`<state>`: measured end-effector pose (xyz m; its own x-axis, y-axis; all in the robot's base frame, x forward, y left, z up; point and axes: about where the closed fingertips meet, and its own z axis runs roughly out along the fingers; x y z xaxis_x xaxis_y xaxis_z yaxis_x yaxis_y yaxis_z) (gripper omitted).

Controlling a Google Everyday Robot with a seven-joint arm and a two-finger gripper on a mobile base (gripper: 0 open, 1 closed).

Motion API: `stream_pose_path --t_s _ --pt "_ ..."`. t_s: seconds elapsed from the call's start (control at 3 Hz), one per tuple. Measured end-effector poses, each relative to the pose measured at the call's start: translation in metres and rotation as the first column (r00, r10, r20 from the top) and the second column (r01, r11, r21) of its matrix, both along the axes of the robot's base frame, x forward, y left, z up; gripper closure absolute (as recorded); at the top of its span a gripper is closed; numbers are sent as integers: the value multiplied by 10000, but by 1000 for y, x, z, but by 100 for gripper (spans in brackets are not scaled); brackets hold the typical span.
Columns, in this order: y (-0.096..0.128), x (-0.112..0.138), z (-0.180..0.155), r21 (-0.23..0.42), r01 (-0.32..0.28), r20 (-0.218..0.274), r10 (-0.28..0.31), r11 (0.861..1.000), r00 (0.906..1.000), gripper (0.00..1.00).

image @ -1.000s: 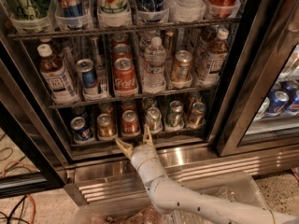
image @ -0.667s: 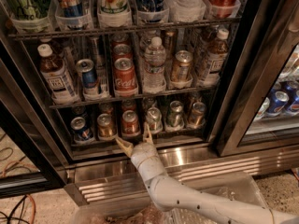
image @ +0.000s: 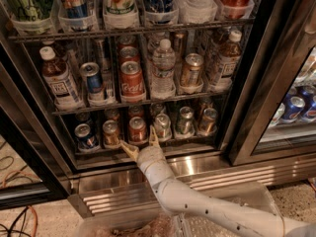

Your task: Pick coke can from bottom shelf of fridge

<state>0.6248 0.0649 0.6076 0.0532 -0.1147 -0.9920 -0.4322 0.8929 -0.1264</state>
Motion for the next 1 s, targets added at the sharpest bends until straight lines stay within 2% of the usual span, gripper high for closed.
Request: stream_pose_path --t_s 0.67,1.0 --pt "10 20 -6 9 -347 -65 347 9994 9994 25" --pt "7 30 -7 -32 -338 -97 337 9994 9994 26"
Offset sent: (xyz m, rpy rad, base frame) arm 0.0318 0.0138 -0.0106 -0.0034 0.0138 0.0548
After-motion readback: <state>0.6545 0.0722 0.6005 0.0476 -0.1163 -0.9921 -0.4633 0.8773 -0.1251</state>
